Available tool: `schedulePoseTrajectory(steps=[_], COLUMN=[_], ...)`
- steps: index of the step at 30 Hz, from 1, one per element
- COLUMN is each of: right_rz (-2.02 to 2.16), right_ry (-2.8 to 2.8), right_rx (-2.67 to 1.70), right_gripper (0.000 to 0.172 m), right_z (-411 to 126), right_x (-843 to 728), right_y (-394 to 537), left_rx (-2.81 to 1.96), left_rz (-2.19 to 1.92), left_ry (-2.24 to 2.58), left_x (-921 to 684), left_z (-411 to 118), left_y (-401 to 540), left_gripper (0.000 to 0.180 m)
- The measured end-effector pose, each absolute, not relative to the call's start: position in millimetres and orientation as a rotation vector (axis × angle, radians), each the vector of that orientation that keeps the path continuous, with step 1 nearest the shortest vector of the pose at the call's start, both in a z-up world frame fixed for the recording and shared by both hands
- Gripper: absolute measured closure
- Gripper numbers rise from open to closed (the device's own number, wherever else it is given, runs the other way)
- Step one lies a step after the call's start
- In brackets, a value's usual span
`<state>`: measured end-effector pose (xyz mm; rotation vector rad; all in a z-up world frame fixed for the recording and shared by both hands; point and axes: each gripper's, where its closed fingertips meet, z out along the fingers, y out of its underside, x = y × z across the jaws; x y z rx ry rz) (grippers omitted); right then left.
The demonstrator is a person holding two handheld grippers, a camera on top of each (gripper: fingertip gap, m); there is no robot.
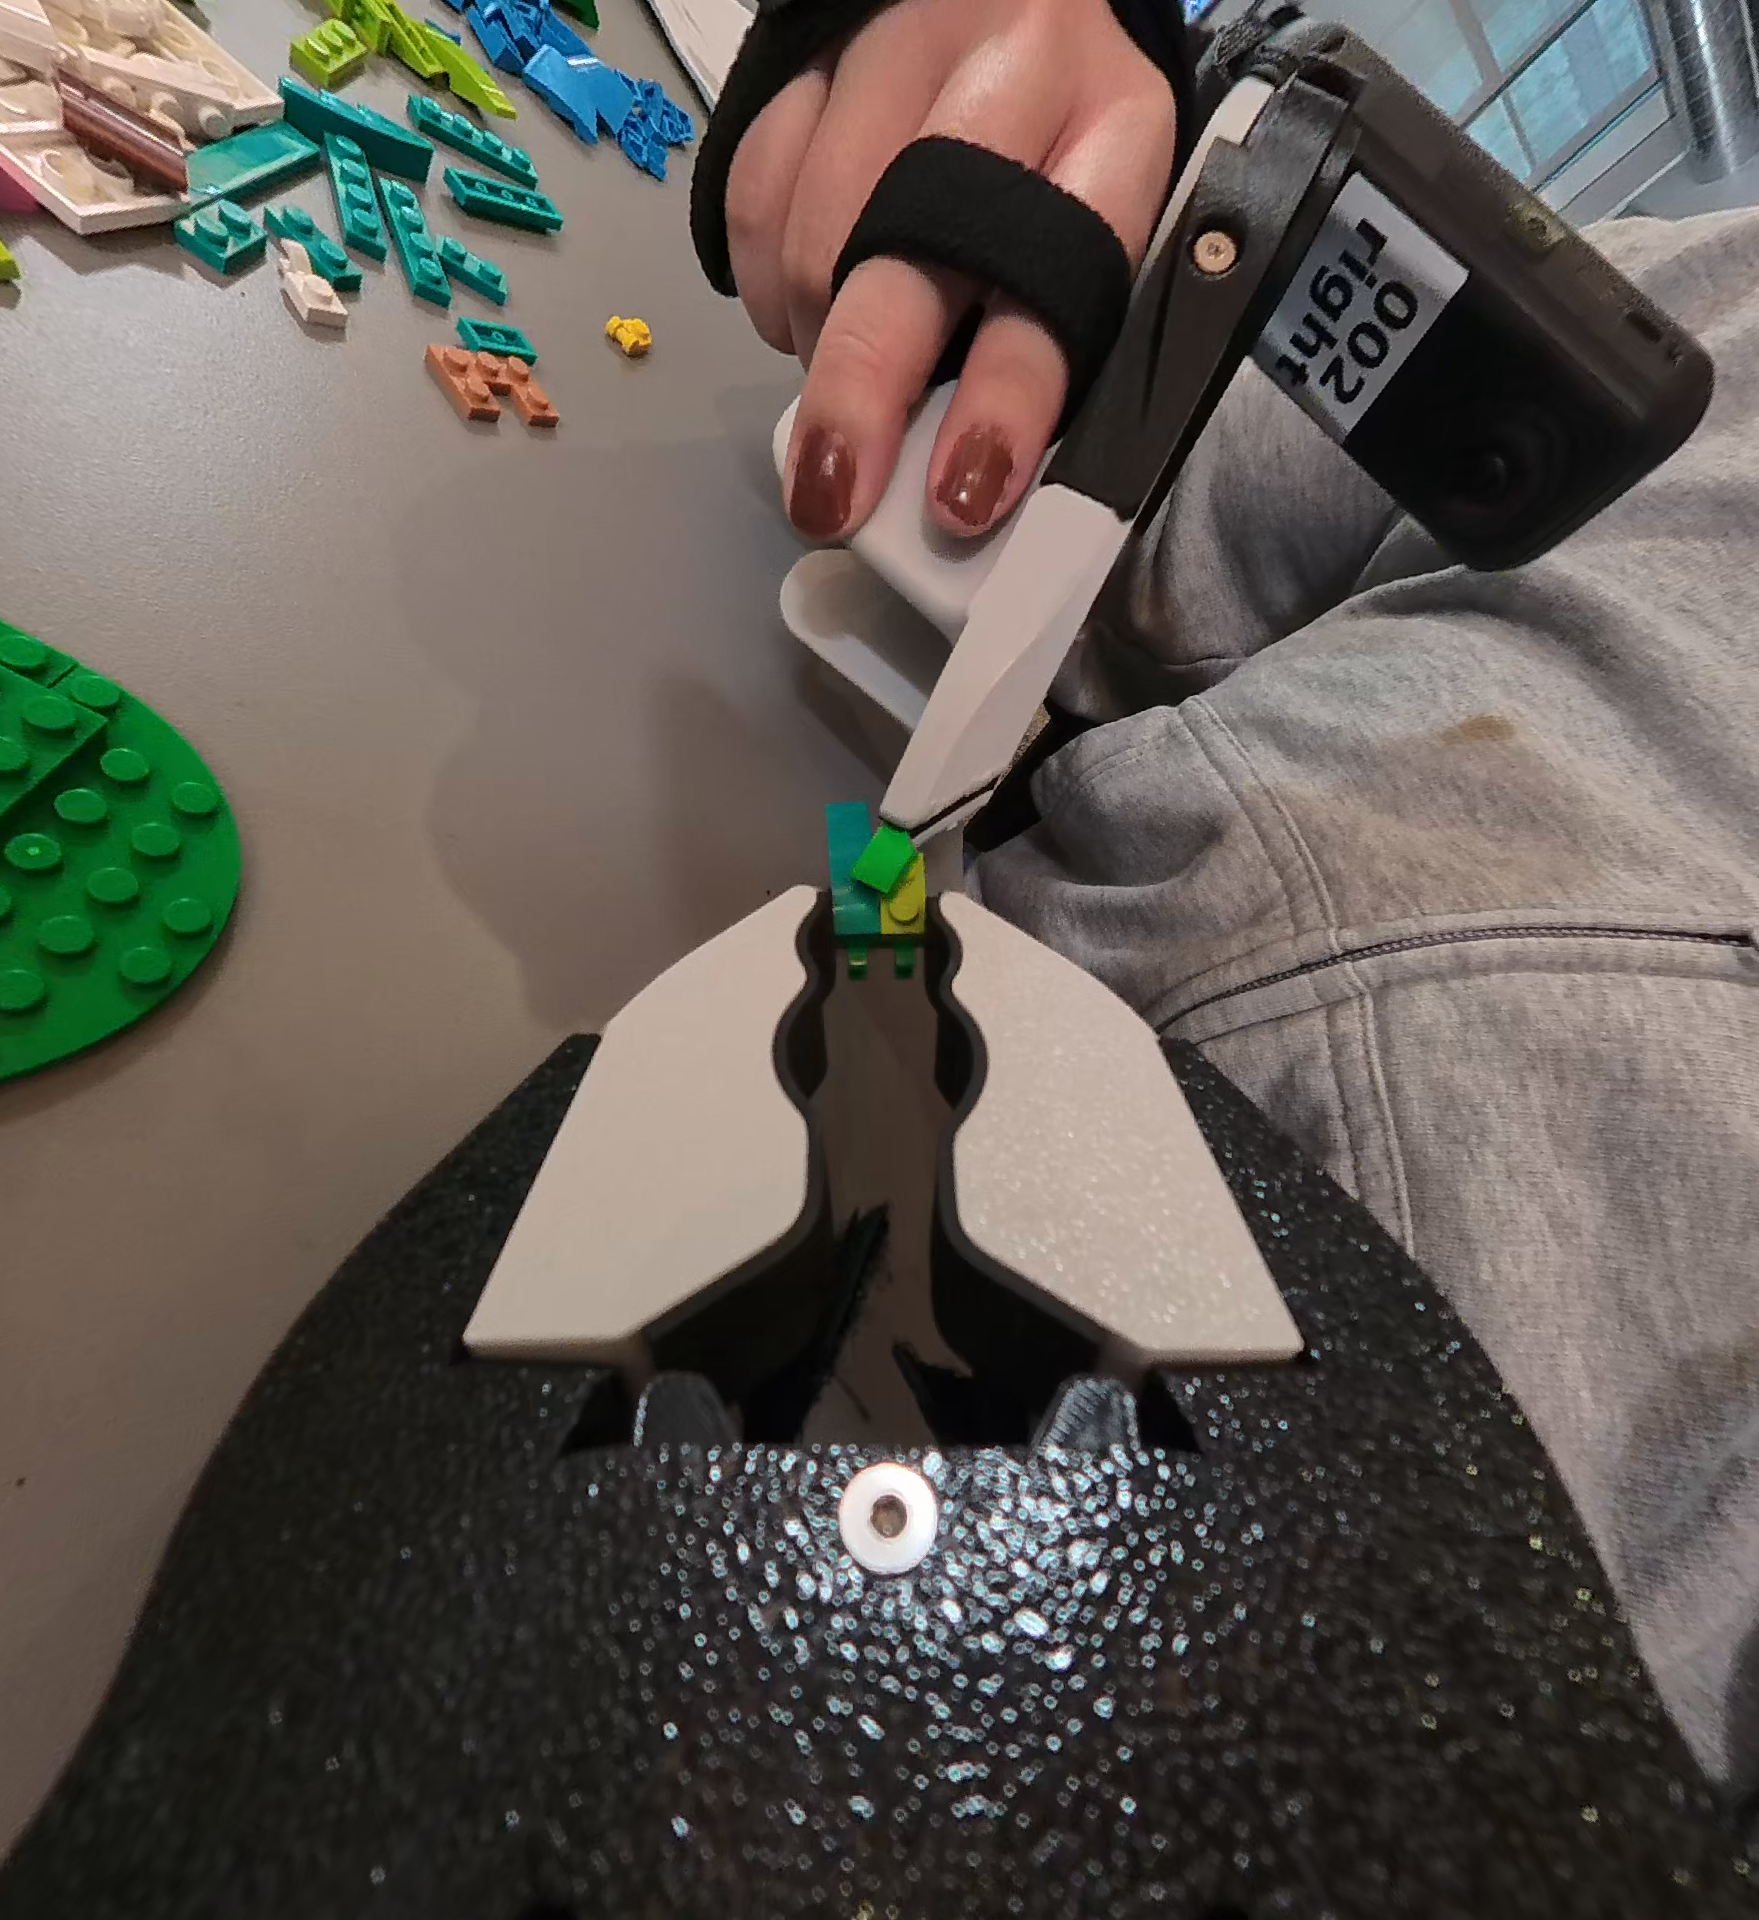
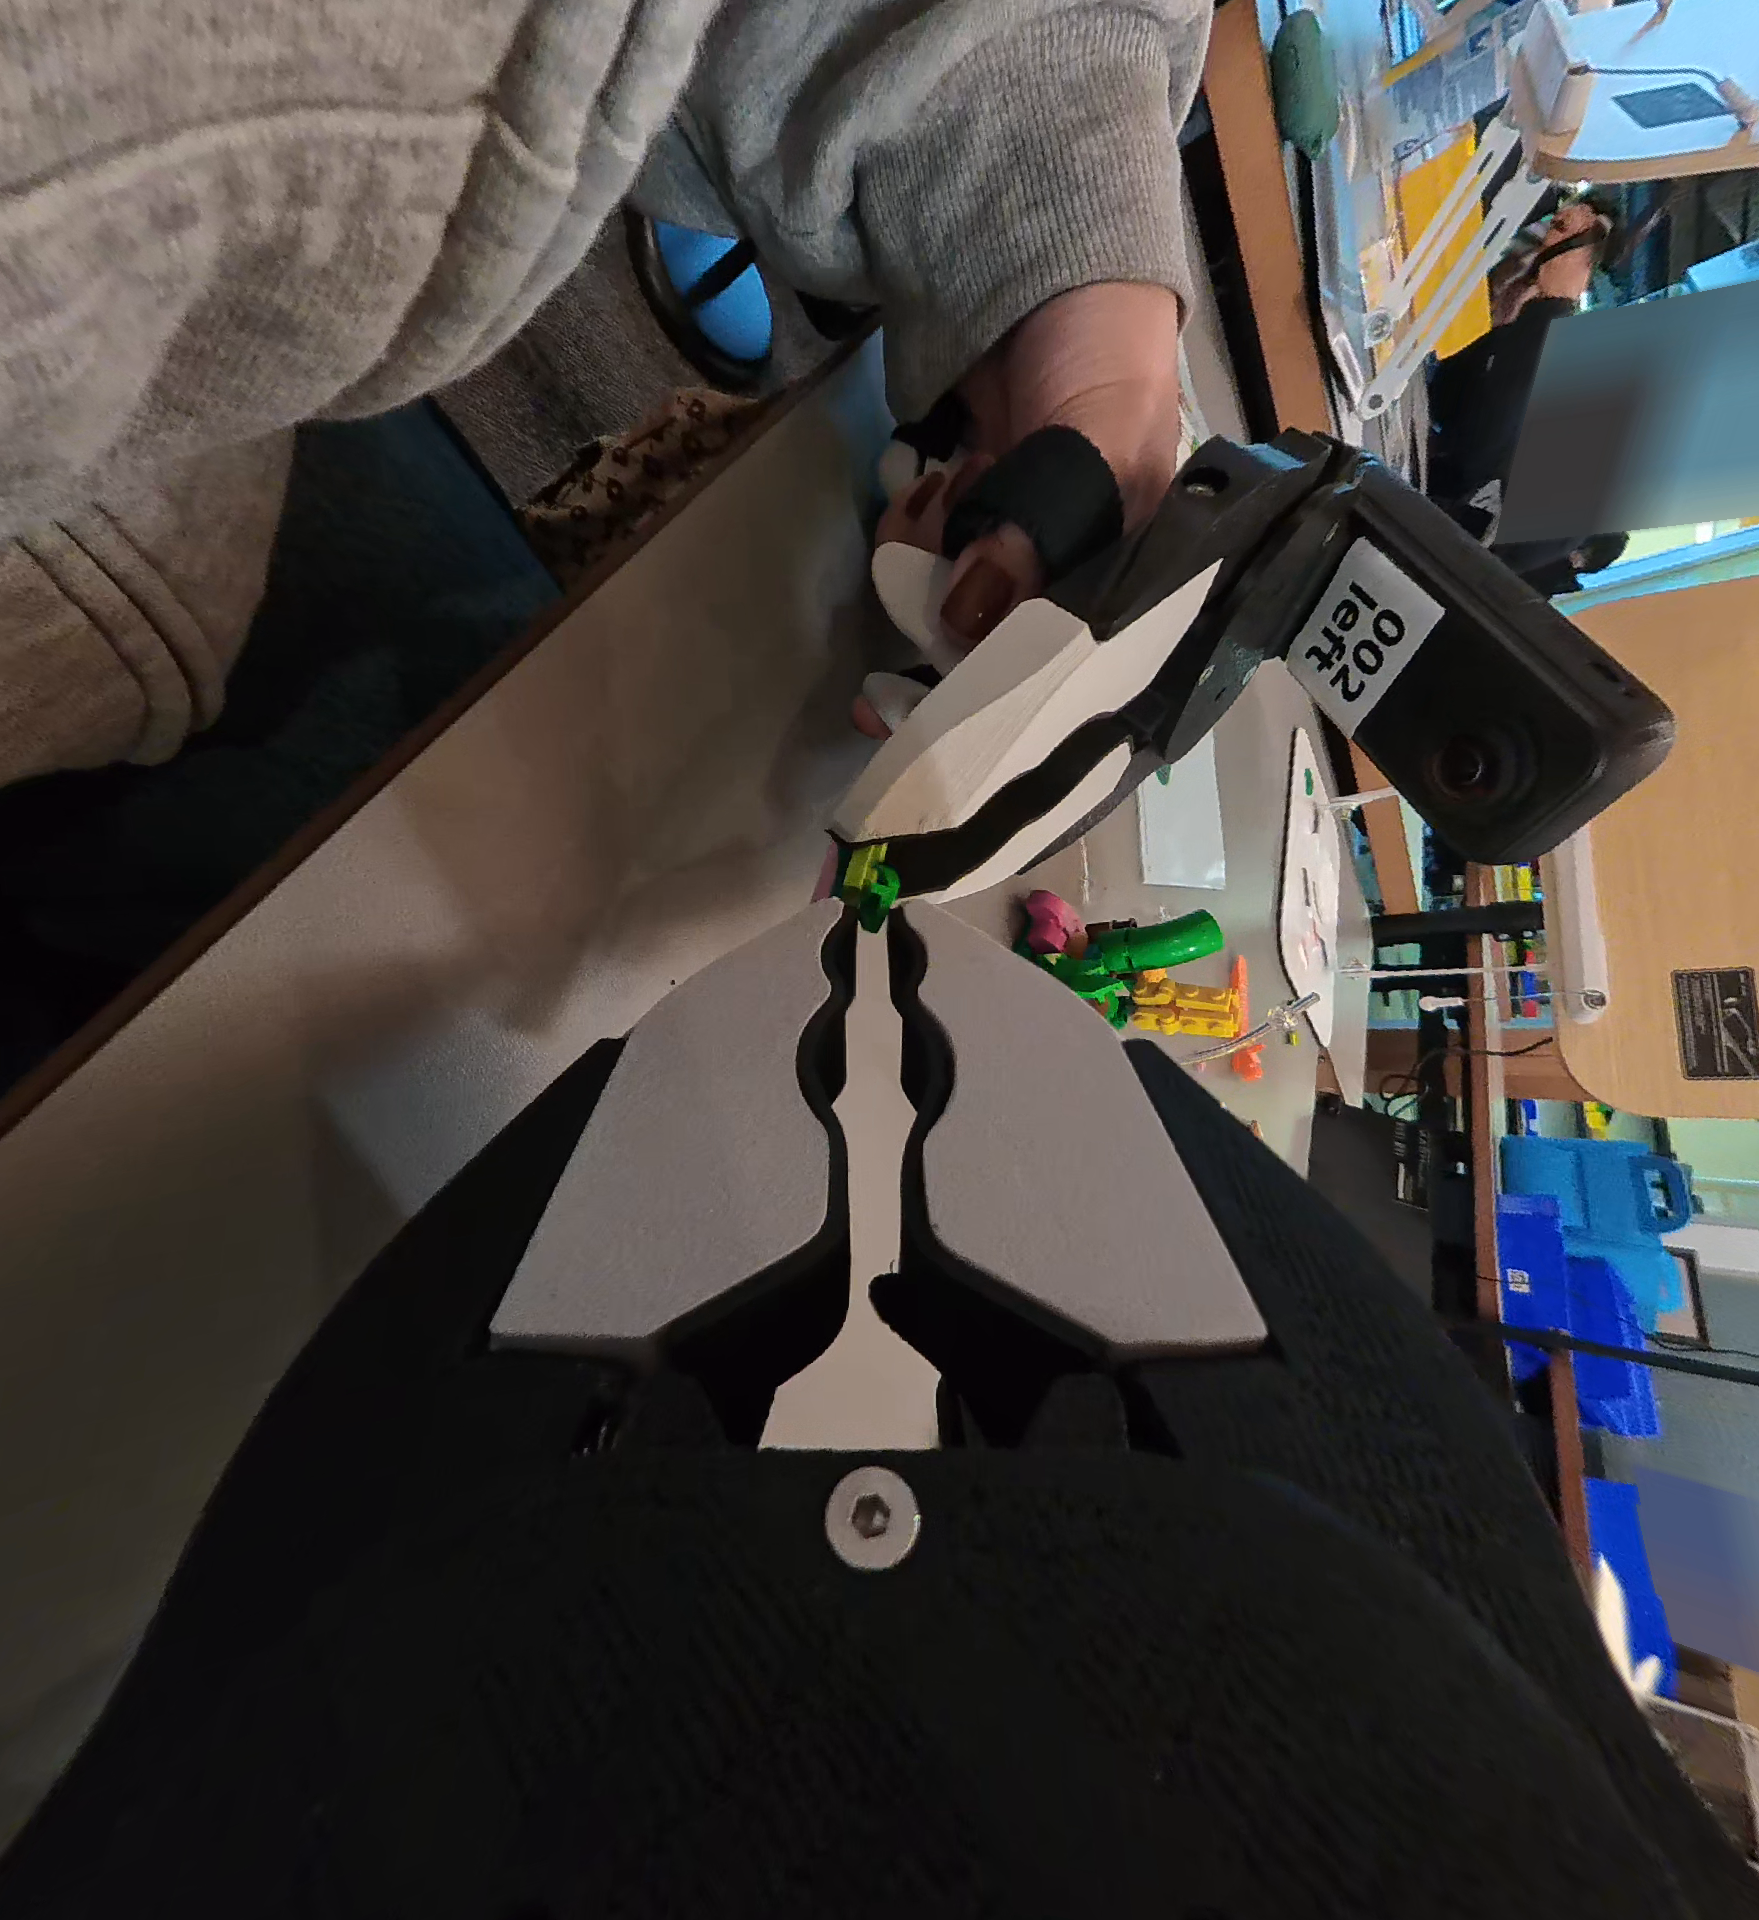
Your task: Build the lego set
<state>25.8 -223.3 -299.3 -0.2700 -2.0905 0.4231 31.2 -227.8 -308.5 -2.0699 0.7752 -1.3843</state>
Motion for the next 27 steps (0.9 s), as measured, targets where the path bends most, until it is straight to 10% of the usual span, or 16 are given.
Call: schedulePoseTrajectory(steps=[27], right_rz=[0.627], right_ry=[-2.038], right_rx=[-0.297], right_gripper=[0.17], right_z=[-265.1], right_x=[31.8], right_y=[-230.7], left_rx=[-1.865], left_rz=[-1.635], left_ry=[0.813], left_x=[38.4], left_z=[-273.7], left_y=[-236.2], left_gripper=[0.164])
